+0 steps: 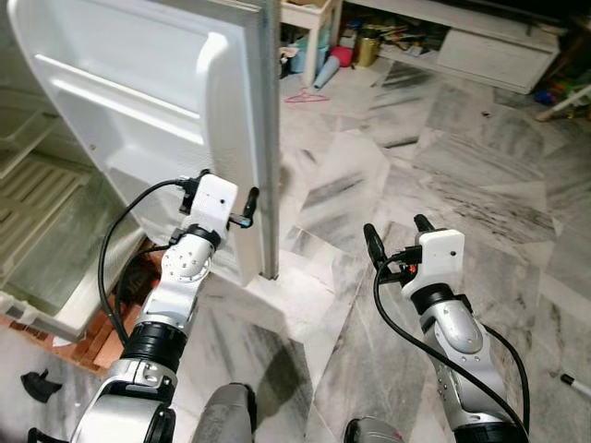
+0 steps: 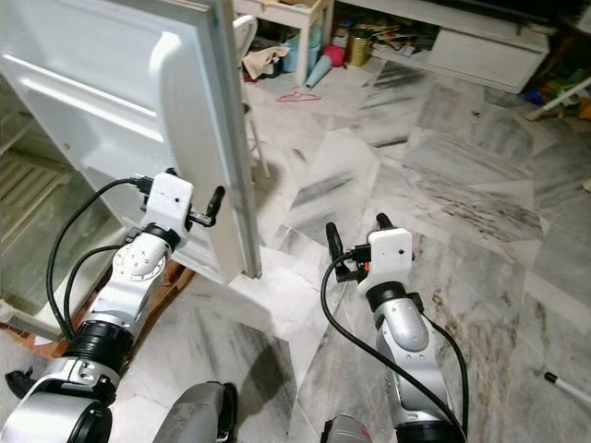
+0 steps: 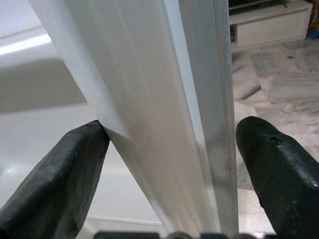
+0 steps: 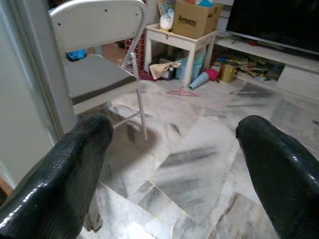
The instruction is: Restocking fridge
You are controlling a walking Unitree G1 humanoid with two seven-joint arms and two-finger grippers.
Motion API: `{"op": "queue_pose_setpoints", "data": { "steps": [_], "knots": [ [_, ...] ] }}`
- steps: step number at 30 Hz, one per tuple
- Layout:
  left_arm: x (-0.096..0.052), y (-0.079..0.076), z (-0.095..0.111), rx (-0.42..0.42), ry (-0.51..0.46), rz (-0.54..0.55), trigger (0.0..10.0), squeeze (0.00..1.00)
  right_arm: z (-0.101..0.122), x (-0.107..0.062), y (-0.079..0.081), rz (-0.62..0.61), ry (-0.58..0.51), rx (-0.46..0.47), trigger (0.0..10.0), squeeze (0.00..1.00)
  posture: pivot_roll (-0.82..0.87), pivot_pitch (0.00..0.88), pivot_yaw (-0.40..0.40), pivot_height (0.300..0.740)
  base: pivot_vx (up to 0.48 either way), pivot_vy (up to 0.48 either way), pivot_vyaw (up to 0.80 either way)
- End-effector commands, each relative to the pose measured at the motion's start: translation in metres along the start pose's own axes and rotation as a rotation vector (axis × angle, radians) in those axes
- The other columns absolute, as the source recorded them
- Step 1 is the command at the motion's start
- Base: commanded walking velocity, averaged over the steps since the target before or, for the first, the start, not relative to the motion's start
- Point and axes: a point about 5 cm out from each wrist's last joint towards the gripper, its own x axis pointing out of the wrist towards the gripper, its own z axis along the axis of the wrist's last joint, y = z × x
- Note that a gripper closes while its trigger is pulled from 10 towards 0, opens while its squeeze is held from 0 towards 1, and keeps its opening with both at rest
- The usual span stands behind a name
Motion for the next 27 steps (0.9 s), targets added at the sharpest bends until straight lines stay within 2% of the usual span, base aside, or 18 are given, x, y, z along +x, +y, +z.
{"op": "queue_pose_setpoints", "data": {
  "steps": [1, 7, 10, 14, 18, 19, 24, 27],
  "knots": [
    [0.0, -0.027, 0.033, 0.107, -0.196, -0.131, 10.0, 0.0, -0.004, -0.002, -0.004, -0.026, 0.01, -0.01, 10.0, 0.0, -0.06, 0.083, 0.011, 0.74, 0.0, 0.0, 0.0],
    [-0.011, -0.015, 0.037, 0.105, -0.216, -0.03, 10.0, 0.0, -0.003, 0.0, -0.007, -0.059, 0.004, -0.036, 10.0, 0.0, -0.05, 0.083, 0.008, 0.74, 0.0, 0.0, 0.0],
    [-0.02, -0.009, 0.034, 0.062, -0.198, 0.033, 10.0, 0.0, -0.003, 0.001, -0.01, -0.078, 0.01, -0.059, 10.0, 0.0, -0.05, 0.082, 0.007, 0.74, 0.0, 0.0, 0.0],
    [-0.031, -0.008, 0.032, 0.051, -0.189, 0.041, 10.0, 0.0, -0.005, 0.001, -0.013, -0.094, 0.018, -0.067, 10.0, 0.0, -0.04, 0.083, 0.007, 0.74, 0.0, 0.0, 0.0],
    [-0.057, -0.003, 0.025, 0.059, -0.162, 0.072, 10.0, 0.0, -0.006, 0.0, -0.014, -0.1, 0.019, -0.063, 10.0, 0.0, -0.03, 0.083, 0.01, 0.74, 0.0, 0.0, 0.0],
    [-0.072, 0.003, 0.019, 0.072, -0.138, 0.11, 10.0, 0.0, -0.006, 0.001, -0.014, -0.1, 0.019, -0.06, 10.0, 0.0, -0.03, 0.083, 0.01, 0.74, 0.0, 0.0, 0.0],
    [-0.094, 0.011, 0.004, 0.086, -0.062, 0.17, 10.0, 0.0, -0.008, 0.002, -0.012, -0.098, 0.02, -0.057, 10.0, 0.0, -0.01, 0.083, 0.008, 0.74, 0.0, 0.0, 0.0],
    [-0.108, 0.03, -0.016, 0.068, 0.063, 0.329, 10.0, 0.0, -0.008, 0.006, -0.009, -0.085, 0.017, -0.052, 10.0, 0.0, 0.0, 0.081, 0.001, 0.74, 0.0, 0.0, 0.0]
  ]
}}
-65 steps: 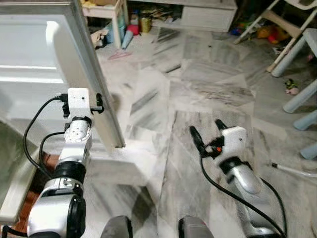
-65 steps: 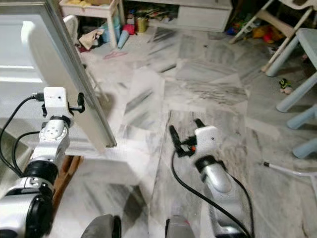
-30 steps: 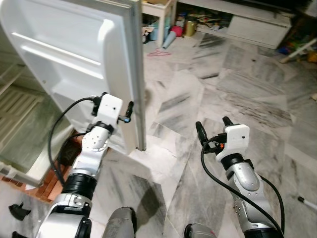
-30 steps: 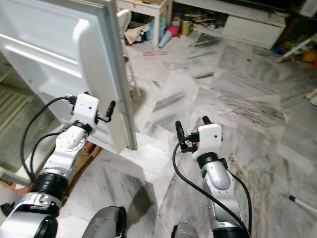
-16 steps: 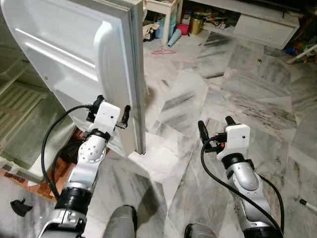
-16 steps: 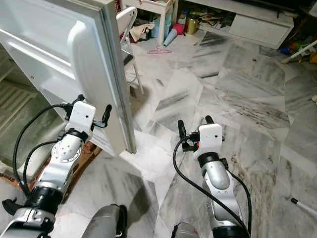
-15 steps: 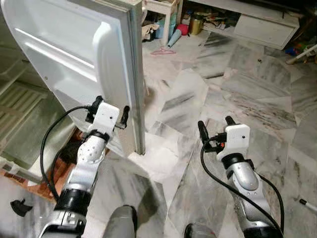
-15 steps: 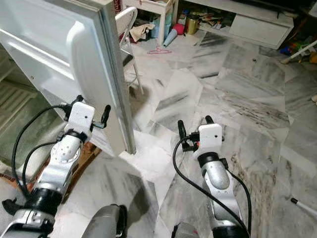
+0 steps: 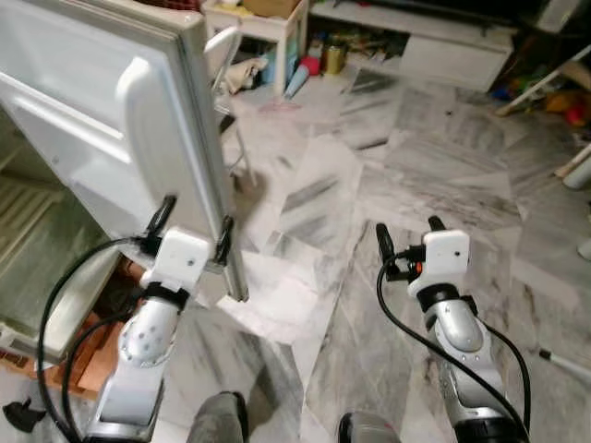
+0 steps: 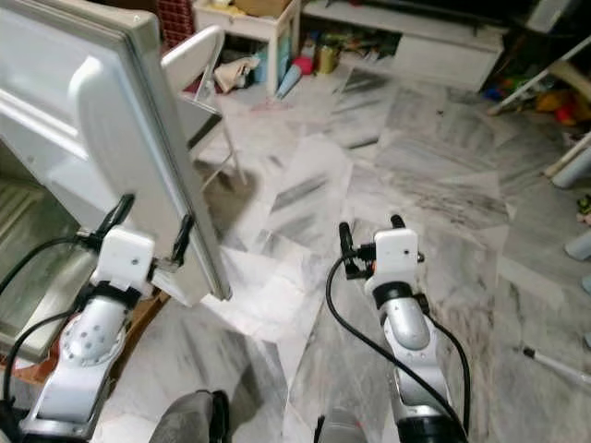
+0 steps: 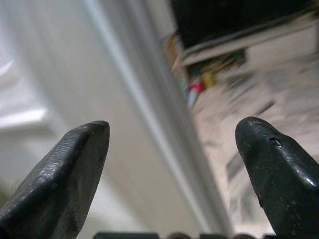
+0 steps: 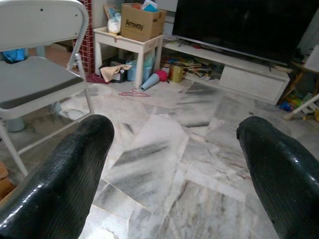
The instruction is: Restocking fridge
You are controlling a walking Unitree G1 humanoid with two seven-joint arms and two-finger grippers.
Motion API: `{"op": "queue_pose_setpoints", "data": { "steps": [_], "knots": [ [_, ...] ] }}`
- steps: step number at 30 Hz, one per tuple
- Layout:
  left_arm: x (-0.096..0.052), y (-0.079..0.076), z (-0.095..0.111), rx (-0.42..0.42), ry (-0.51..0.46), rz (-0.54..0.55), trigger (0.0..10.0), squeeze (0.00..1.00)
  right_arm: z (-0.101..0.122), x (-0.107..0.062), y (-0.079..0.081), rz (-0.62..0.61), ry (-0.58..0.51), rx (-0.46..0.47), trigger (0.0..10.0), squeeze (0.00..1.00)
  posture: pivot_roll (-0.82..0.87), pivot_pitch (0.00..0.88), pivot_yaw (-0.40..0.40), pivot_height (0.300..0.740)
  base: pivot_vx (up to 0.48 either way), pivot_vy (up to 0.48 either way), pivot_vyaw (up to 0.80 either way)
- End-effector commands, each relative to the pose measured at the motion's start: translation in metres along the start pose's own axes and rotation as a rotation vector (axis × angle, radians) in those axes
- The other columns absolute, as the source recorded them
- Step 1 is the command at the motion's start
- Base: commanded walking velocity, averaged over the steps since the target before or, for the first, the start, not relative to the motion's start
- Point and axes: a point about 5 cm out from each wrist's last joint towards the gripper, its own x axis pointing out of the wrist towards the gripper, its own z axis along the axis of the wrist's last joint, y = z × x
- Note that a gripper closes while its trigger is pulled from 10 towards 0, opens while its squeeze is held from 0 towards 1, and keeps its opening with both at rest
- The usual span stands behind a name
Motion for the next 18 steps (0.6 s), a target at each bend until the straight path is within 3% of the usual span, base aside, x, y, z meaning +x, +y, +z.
{"op": "queue_pose_setpoints", "data": {
  "steps": [1, 9, 15, 18],
  "knots": [
    [0.0, 0.015, -0.004, 0.02, 0.037, 0.085, 10.0, 0.0, 0.001, 0.003, 0.001, 0.005, -0.011, 0.003, 10.0, 0.0, 0.0, 0.08, 0.001, 0.74, 0.0, 0.0, 0.0],
    [0.004, 0.034, -0.017, -0.009, 0.146, 0.218, 10.0, 0.0, 0.002, 0.004, -0.001, 0.004, -0.016, 0.008, 10.0, 0.0, -0.01, 0.07, 0.0, 0.74, 0.0, 0.0, 0.0],
    [0.007, 0.033, -0.017, -0.052, 0.163, 0.221, 10.0, 0.0, 0.002, 0.003, 0.0, 0.012, -0.027, 0.024, 10.0, 0.0, -0.01, 0.063, 0.003, 0.74, 0.0, 0.0, 0.0],
    [0.006, 0.03, -0.018, -0.067, 0.178, 0.216, 10.0, 0.0, 0.002, 0.003, 0.002, 0.037, -0.026, 0.001, 10.0, 0.0, -0.01, 0.062, 0.004, 0.74, 0.0, 0.43, 0.17]
  ]
}}
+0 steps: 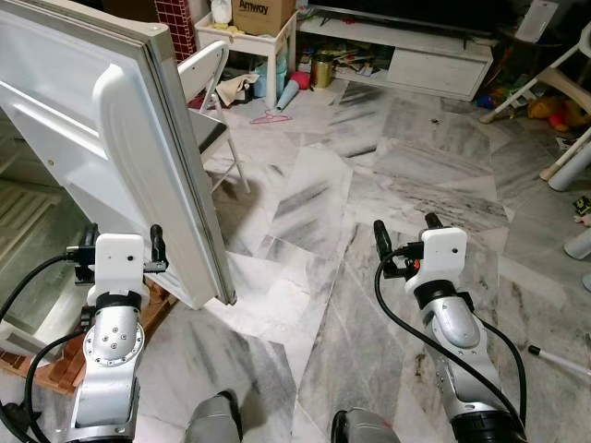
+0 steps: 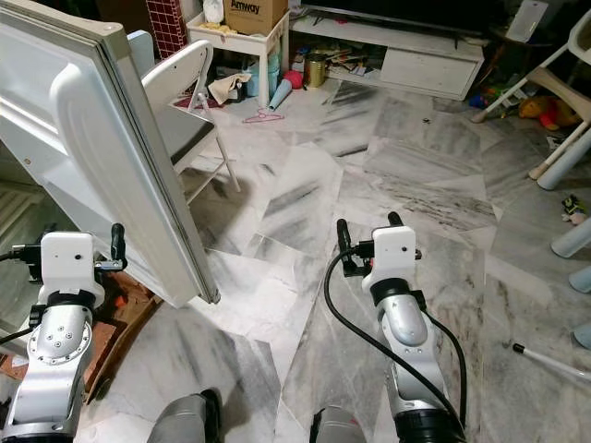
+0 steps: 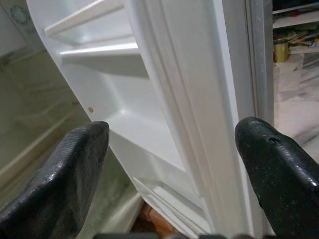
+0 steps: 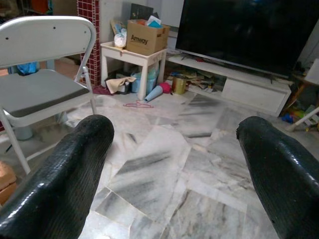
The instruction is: Restocking fridge
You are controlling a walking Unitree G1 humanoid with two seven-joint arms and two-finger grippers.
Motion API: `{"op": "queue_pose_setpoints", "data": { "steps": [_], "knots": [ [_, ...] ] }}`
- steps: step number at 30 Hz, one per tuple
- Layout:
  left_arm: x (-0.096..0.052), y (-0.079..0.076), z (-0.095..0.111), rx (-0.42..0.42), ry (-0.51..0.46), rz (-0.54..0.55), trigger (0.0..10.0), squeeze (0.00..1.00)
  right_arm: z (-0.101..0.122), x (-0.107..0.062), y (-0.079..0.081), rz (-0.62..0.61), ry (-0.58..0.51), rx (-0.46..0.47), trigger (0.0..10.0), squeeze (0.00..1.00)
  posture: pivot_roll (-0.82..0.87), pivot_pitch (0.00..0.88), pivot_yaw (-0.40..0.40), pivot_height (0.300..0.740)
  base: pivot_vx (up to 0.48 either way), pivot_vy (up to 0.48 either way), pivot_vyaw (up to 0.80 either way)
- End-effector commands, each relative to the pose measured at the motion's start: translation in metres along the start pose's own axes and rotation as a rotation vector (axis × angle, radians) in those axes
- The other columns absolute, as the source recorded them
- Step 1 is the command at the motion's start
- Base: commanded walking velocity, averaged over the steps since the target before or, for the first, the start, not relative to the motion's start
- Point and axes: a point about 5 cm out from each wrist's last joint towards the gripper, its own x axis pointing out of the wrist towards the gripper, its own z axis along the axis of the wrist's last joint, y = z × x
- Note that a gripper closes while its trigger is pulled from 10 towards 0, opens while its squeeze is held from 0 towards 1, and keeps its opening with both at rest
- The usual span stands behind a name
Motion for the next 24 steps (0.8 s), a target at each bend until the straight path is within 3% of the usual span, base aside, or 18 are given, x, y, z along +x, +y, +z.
{"op": "queue_pose_setpoints", "data": {
  "steps": [1, 4, 9, 16, 24],
  "knots": [
    [-0.001, 0.0, -0.002, -0.004, 0.021, 0.001, 10.0, 0.0, -0.001, 0.0, 0.001, 0.011, 0.0, -0.002, 10.0, 0.0, -0.01, 0.062, 0.004, 0.74, 0.0, 0.48, 0.51],
    [-0.001, 0.0, -0.003, 0.015, 0.017, -0.002, 10.0, 0.0, 0.0, 0.0, 0.001, 0.012, -0.004, 0.011, 10.0, 0.0, -0.01, 0.063, 0.002, 0.74, 0.0, 0.48, 0.62],
    [0.001, 0.001, -0.005, 0.01, 0.03, 0.001, 10.0, 0.0, 0.0, 0.0, 0.001, 0.016, -0.008, 0.031, 10.0, 0.0, -0.01, 0.063, 0.0, 0.74, 0.0, 0.47, 0.0],
    [0.014, -0.002, 0.002, 0.006, 0.007, -0.009, 10.0, 0.0, 0.001, 0.0, 0.0, 0.011, -0.01, 0.03, 10.0, 0.0, -0.02, 0.062, 0.001, 0.74, 0.035, 0.447, 0.0],
    [0.029, -0.016, 0.006, -0.035, 0.005, -0.102, 10.0, 0.0, 0.002, 0.004, -0.004, -0.026, -0.013, -0.012, 10.0, 0.0, -0.02, 0.065, 0.008, 0.74, 0.032, 0.0, 0.0]
  ]
}}
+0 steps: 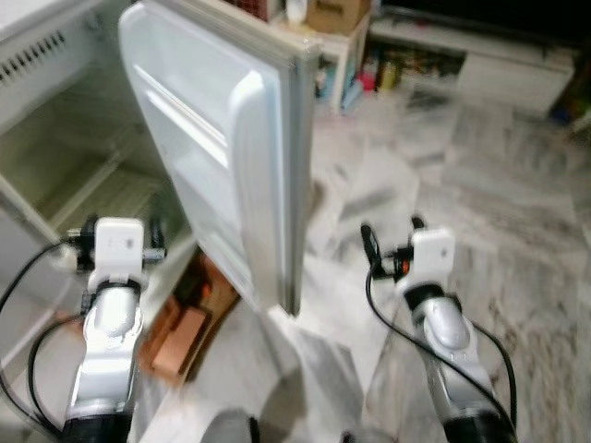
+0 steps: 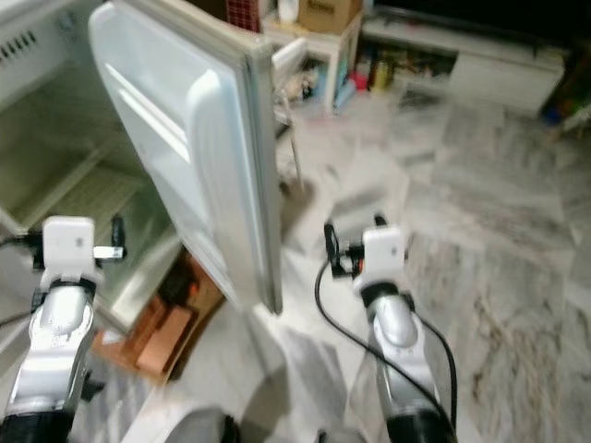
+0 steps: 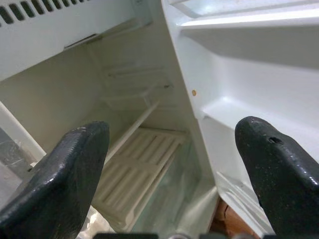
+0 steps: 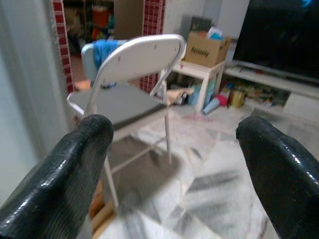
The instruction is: Restocking fridge
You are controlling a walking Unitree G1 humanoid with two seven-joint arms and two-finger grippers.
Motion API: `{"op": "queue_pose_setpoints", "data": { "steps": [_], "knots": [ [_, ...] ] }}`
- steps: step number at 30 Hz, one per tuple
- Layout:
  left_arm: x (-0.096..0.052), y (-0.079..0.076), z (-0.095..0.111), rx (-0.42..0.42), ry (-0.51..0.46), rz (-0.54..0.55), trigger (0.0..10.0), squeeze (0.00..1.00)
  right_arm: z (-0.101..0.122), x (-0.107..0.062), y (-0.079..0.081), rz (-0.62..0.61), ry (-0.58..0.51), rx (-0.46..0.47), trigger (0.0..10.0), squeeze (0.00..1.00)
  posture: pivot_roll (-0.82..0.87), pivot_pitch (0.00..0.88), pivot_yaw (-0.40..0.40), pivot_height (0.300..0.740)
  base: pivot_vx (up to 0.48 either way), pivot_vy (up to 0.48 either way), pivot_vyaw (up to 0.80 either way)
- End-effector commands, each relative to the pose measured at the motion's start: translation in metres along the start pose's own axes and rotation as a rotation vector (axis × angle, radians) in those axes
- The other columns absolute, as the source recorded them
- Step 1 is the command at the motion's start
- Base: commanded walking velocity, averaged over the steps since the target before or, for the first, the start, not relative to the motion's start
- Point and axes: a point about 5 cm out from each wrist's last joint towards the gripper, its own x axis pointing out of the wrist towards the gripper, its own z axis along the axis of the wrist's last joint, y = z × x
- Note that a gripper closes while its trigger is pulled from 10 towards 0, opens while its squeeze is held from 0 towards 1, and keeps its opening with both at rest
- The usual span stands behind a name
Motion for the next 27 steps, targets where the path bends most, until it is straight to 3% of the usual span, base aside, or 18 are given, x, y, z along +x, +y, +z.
{"op": "queue_pose_setpoints", "data": {
  "steps": [1, 3, 7, 12, 15, 17, 18, 19, 22, 24, 27],
  "knots": [
    [0.001, -0.008, -0.004, -0.016, 0.02, -0.05, 10.0, 0.0, -0.003, -0.002, -0.007, -0.032, 0.014, -0.018, 10.0, 0.0, -0.02, 0.065, 0.008, 0.74, 0.0, 0.0, 0.0],
    [0.01, -0.019, 0.001, -0.026, 0.007, -0.127, 10.0, 0.0, -0.002, -0.001, -0.008, -0.034, 0.016, -0.02, 10.0, 0.0, -0.02, 0.074, 0.01, 0.74, 0.0, 0.0, 0.0],
    [0.019, -0.028, 0.005, -0.045, 0.007, -0.181, 10.0, 0.0, -0.002, 0.0, -0.007, -0.034, 0.015, -0.024, 10.0, 0.0, -0.02, 0.075, 0.01, 0.74, 0.0, 0.0, 0.0],
    [0.036, -0.055, 0.013, -0.053, 0.031, -0.3, 10.0, 0.0, -0.002, 0.001, -0.006, -0.038, 0.017, -0.02, 10.0, 0.0, -0.02, 0.079, 0.012, 0.74, 0.0, 0.0, 0.0],
    [0.043, -0.087, 0.015, -0.023, 0.074, -0.426, 10.0, 0.0, -0.004, 0.0, -0.003, -0.033, 0.025, -0.014, 10.0, 0.0, -0.02, 0.075, 0.008, 0.74, 0.0, 0.0, 0.0],
    [0.041, -0.12, 0.032, 0.031, -0.003, -0.588, 10.0, 0.0, -0.004, 0.0, -0.001, -0.029, 0.026, -0.012, 10.0, 0.0, -0.03, 0.074, 0.008, 0.74, 0.0, 0.0, 0.0],
    [0.035, -0.147, 0.052, 0.047, -0.085, -0.699, 10.0, 0.0, -0.005, -0.001, 0.0, -0.029, 0.027, -0.01, 10.0, 0.0, -0.03, 0.071, 0.012, 0.74, 0.0, 0.0, 0.0],
    [0.033, -0.157, 0.06, 0.027, -0.11, -0.73, 10.0, 0.0, -0.005, -0.001, -0.001, -0.032, 0.028, -0.011, 10.0, 0.0, -0.04, 0.071, 0.014, 0.74, 0.0, 0.0, 0.0],
    [0.03, -0.17, 0.068, -0.012, -0.142, -0.788, 10.0, 0.0, -0.006, -0.004, -0.004, -0.049, 0.033, -0.012, 10.0, 0.0, -0.04, 0.072, 0.023, 0.74, 0.0, 0.0, 0.0],
    [0.03, -0.17, 0.067, -0.012, -0.144, -0.79, 10.0, 0.0, -0.007, -0.005, -0.005, -0.058, 0.037, -0.01, 10.0, 0.0, -0.05, 0.073, 0.025, 0.74, 0.0, 0.0, 0.0],
    [0.04, -0.148, 0.053, -0.019, -0.111, -0.701, 10.0, 0.0, -0.009, -0.007, -0.005, -0.068, 0.044, -0.001, 10.0, 0.0, -0.04, 0.079, 0.03, 0.74, 0.0, 0.0, 0.0]
  ]
}}
